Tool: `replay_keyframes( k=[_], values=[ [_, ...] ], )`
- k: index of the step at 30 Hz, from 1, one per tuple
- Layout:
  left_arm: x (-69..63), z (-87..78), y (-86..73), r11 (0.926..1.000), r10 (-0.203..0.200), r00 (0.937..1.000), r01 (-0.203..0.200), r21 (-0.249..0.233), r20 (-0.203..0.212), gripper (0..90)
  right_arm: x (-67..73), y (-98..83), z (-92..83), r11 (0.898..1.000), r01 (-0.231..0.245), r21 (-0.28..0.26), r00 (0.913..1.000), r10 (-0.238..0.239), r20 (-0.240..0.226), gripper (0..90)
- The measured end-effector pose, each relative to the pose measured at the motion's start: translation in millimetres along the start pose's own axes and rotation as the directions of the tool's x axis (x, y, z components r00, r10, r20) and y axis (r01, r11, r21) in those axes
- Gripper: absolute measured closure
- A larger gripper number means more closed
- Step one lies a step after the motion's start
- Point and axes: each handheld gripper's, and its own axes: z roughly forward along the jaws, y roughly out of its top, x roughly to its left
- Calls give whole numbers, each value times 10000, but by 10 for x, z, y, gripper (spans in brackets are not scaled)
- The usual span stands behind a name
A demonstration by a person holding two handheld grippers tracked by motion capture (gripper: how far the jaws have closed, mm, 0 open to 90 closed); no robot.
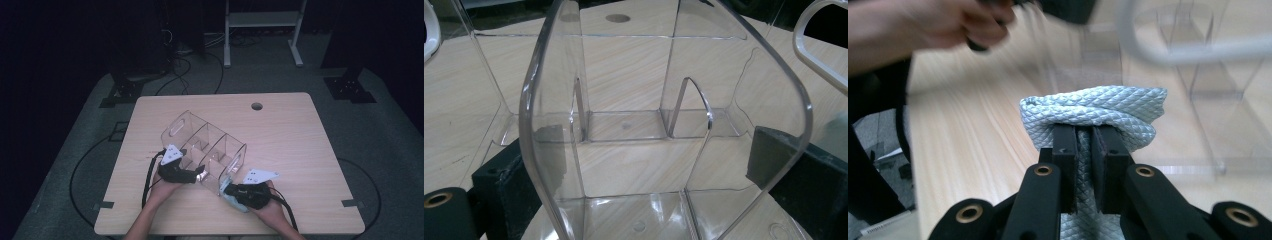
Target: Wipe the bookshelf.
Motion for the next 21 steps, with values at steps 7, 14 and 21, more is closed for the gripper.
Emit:
replay_keyframes(
  k=[7, 14, 21],
  values=[
    [5, 1, -1, 10000, 34, 10000, -34, -10, 34, 45, -158, -67, 52, 9991, -267, 338, 9983, 249, 525, 817],
    [9, 11, 5, 10000, -26, 9999, 26, -29, -109, 44, -63, -110, 123, 9971, -516, 553, 9986, 512, 100, 815],
    [24, 2, 0, 10000, 33, 10000, -33, 17, -37, 52, -29, -99, 138, 9982, -251, 548, 9996, 256, -91, 815]
  ],
)
